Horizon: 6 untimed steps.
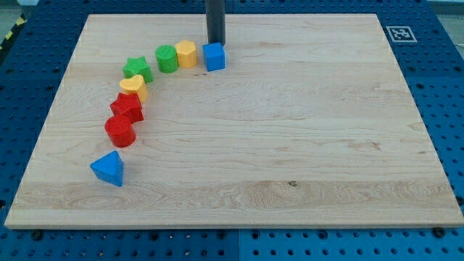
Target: Point your arm to the yellow hexagon
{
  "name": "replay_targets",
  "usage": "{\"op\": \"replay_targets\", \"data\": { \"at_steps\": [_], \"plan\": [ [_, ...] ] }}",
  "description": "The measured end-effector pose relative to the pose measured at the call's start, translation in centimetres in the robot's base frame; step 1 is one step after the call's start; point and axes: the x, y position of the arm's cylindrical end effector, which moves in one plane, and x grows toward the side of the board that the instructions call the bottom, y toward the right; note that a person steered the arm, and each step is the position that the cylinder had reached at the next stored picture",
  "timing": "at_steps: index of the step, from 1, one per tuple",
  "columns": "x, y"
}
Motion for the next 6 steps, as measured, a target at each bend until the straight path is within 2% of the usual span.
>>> {"op": "replay_targets", "data": {
  "at_steps": [2, 4, 6],
  "plan": [
    [2.1, 0.0],
    [-1.2, -2.0],
    [-1.2, -4.8]
  ]
}}
